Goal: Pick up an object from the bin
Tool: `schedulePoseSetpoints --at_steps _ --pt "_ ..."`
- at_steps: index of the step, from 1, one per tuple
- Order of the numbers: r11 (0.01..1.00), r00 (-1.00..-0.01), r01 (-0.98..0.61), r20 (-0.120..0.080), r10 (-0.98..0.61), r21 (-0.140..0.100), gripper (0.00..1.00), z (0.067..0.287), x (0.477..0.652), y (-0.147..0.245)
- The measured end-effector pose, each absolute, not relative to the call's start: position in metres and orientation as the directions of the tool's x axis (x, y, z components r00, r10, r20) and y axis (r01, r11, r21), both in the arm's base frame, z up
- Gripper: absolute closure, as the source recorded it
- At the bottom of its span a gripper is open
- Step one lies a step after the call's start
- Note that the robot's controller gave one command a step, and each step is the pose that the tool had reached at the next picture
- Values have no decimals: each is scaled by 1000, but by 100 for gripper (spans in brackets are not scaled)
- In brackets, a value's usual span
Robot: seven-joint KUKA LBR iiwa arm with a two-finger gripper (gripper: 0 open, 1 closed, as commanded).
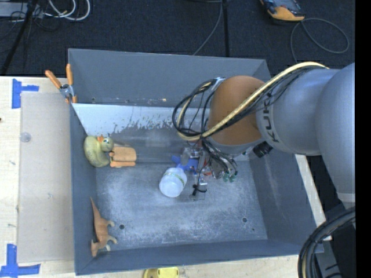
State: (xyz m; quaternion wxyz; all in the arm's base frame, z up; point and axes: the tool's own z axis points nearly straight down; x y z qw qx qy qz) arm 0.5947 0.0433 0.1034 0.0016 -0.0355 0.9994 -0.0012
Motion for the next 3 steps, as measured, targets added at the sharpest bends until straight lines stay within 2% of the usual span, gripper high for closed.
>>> schedulePoseSetpoints --at_steps 1,2,3 --pt "976 -976 -219 3 -219 0 0 112 588 44" --pt "1000 -1000 -13 -9 -14 -6 100 74 610 73" --pt "1000 -1000 -14 -6 -14 -2 0 71 608 76"
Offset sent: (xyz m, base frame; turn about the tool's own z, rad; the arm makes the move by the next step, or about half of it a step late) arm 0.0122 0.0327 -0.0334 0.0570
